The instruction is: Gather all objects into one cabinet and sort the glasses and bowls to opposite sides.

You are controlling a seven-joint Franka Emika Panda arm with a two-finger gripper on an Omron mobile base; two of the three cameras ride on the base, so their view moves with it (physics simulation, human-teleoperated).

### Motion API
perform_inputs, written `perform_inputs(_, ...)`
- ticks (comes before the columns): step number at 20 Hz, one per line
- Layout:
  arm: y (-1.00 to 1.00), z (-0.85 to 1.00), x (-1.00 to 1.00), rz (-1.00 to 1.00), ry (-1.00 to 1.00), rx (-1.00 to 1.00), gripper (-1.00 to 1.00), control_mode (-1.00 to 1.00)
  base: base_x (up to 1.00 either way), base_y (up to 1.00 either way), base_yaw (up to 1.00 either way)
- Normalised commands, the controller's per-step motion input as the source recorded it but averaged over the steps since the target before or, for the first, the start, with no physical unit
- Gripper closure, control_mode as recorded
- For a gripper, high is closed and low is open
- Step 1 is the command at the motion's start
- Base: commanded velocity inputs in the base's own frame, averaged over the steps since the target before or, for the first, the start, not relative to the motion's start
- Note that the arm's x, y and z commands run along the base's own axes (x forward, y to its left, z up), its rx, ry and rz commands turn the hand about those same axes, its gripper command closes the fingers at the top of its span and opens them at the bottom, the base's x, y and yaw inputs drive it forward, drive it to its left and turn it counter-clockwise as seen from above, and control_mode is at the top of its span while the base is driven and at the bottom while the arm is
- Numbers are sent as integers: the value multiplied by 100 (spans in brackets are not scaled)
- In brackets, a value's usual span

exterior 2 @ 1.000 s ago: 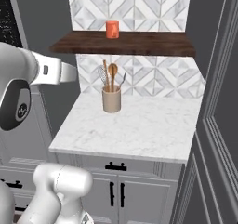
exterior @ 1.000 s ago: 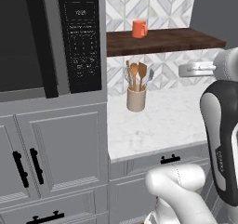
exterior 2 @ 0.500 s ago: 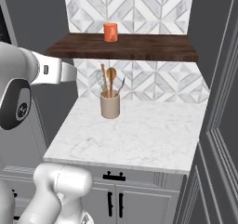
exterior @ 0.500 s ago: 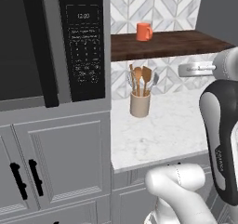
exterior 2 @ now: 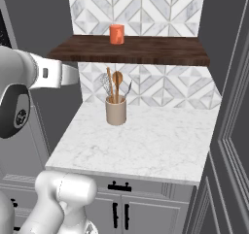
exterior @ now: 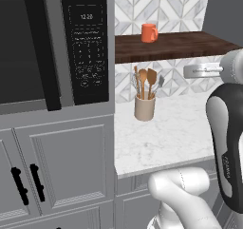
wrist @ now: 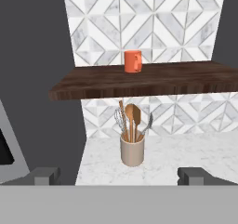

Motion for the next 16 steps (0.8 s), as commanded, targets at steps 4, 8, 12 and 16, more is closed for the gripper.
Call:
perform_inputs(4,0,47,-7,3,-17,0,-100,-100,0,0,0)
perform_inputs(8,0,52,0,1,-19,0,-100,-100,0,0,0)
perform_inputs(12,0,21,1,0,0,0,-100,-100,0,0,0)
perform_inputs(16,0,2,0,0,0,-1,-100,-100,0,0,0)
